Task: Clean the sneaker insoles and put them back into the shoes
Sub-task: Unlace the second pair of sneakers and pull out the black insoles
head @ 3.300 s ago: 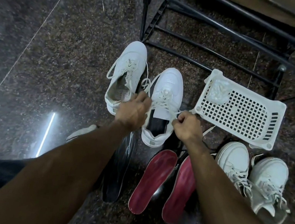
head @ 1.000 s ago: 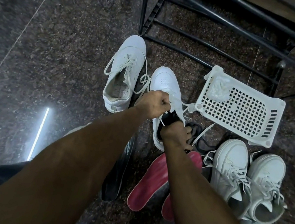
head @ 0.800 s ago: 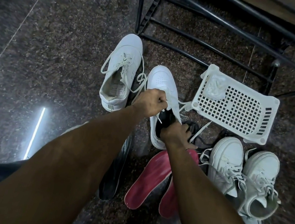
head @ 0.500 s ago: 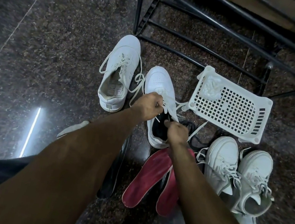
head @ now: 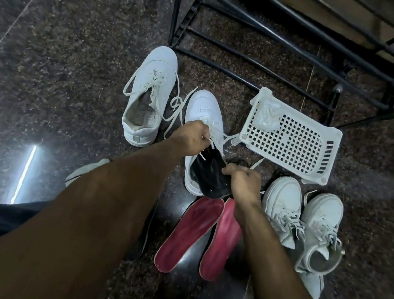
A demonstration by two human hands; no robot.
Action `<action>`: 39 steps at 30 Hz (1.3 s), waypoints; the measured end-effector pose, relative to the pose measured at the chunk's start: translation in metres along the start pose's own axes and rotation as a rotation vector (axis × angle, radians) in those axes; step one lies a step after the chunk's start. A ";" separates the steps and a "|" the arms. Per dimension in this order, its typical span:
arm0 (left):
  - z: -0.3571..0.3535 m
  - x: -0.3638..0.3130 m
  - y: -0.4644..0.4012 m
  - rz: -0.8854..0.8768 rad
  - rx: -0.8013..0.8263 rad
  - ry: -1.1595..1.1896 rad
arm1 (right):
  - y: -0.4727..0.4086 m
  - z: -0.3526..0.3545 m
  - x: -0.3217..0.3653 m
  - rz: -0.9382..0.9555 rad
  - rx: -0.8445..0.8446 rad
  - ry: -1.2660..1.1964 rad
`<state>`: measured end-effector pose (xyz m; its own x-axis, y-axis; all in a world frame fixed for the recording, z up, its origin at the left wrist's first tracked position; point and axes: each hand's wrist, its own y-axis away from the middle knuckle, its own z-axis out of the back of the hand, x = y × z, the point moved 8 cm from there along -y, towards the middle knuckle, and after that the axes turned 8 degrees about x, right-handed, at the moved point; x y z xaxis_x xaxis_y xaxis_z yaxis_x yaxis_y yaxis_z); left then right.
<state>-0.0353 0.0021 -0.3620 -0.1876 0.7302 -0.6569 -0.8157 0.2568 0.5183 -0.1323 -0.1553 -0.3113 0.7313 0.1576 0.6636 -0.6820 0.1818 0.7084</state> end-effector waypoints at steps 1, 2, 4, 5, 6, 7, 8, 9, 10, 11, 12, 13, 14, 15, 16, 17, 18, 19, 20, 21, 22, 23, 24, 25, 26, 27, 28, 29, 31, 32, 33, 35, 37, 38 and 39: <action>0.000 -0.002 0.001 0.009 0.012 -0.011 | 0.007 0.004 0.002 0.028 0.019 -0.036; 0.000 -0.002 0.001 0.023 0.025 -0.022 | 0.016 0.009 0.005 0.064 0.040 -0.070; 0.000 -0.003 0.001 0.049 0.043 -0.043 | 0.033 0.019 0.011 0.136 0.095 -0.073; 0.000 -0.005 0.003 0.059 0.055 -0.064 | 0.042 0.024 0.014 0.172 0.132 -0.068; -0.001 -0.007 0.004 0.065 0.072 -0.090 | 0.051 0.028 0.017 0.201 0.171 -0.075; -0.002 -0.010 0.006 0.065 0.092 -0.111 | 0.057 0.033 0.018 0.227 0.210 -0.081; -0.002 -0.013 0.009 0.061 0.106 -0.128 | 0.063 0.037 0.016 0.239 0.234 -0.084; -0.001 -0.016 0.015 0.056 0.105 -0.129 | 0.066 0.042 0.013 0.246 0.248 -0.079; 0.001 -0.017 0.021 0.046 0.093 -0.099 | 0.071 0.047 0.009 0.259 0.258 -0.081; 0.004 -0.017 0.027 0.028 0.065 -0.046 | 0.075 0.052 0.005 0.280 0.270 -0.099; 0.007 -0.013 0.033 0.018 0.028 0.021 | 0.081 0.055 0.003 0.296 0.286 -0.131; 0.011 -0.008 0.041 0.025 -0.011 0.099 | 0.086 0.056 0.000 0.325 0.308 -0.178; 0.014 -0.001 0.050 0.047 -0.050 0.199 | 0.092 0.056 -0.003 0.342 0.333 -0.237; 0.015 0.009 0.059 0.105 -0.070 0.344 | 0.096 0.055 -0.010 0.349 0.342 -0.278; 0.013 0.018 0.068 0.179 -0.076 0.522 | 0.101 0.050 -0.016 0.339 0.354 -0.271; 0.008 0.026 0.078 0.253 -0.059 0.684 | 0.103 0.043 -0.025 0.322 0.368 -0.224; 0.001 0.033 0.086 0.303 -0.036 0.803 | 0.103 0.035 -0.036 0.301 0.385 -0.137; -0.002 0.038 0.093 0.316 -0.046 0.880 | 0.103 0.025 -0.049 0.268 0.407 -0.015; -0.005 0.047 0.097 0.315 -0.088 0.935 | 0.103 0.014 -0.061 0.233 0.428 0.095; -0.007 0.055 0.105 0.318 -0.147 0.985 | 0.102 0.002 -0.076 0.188 0.441 0.166; -0.011 0.067 0.112 0.339 -0.200 1.021 | 0.100 -0.008 -0.092 0.140 0.443 0.193; -0.018 0.080 0.118 0.369 -0.242 1.037 | 0.098 -0.017 -0.109 0.096 0.432 0.193; -0.027 0.090 0.125 0.406 -0.241 1.047 | 0.094 -0.023 -0.124 0.070 0.405 0.209; -0.038 0.098 0.133 0.458 -0.206 1.041 | 0.088 -0.028 -0.140 0.054 0.373 0.242; -0.049 0.106 0.141 0.502 -0.166 1.012 | 0.082 -0.034 -0.154 0.047 0.358 0.287; -0.055 0.114 0.148 0.535 -0.159 0.936 | 0.078 -0.040 -0.165 0.041 0.364 0.317; -0.057 0.126 0.152 0.550 -0.178 0.815 | 0.075 -0.046 -0.175 0.024 0.375 0.338; -0.055 0.137 0.157 0.569 -0.203 0.662 | 0.074 -0.050 -0.182 0.020 0.376 0.352; -0.051 0.156 0.169 0.640 -0.247 0.453 | 0.071 -0.052 -0.194 0.020 0.342 0.323; -0.051 0.166 0.173 0.673 -0.257 0.416 | 0.071 -0.051 -0.198 0.016 0.313 0.305; -0.054 0.173 0.176 0.711 -0.242 0.385 | 0.068 -0.049 -0.201 0.023 0.283 0.285; -0.061 0.179 0.174 0.738 -0.145 0.290 | 0.064 -0.046 -0.207 0.027 0.242 0.268; -0.067 0.178 0.167 0.708 -0.050 0.221 | 0.060 -0.048 -0.207 0.023 0.238 0.286; -0.069 0.181 0.164 0.702 -0.027 0.215 | 0.058 -0.050 -0.202 0.029 0.238 0.295; -0.069 0.182 0.163 0.705 -0.022 0.217 | 0.057 -0.054 -0.195 0.042 0.236 0.309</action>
<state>-0.2401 0.1337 -0.4347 -0.7735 0.5747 -0.2671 -0.4722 -0.2417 0.8477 -0.3132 -0.1228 -0.4130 0.6462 0.4516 0.6152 -0.6684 -0.0541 0.7419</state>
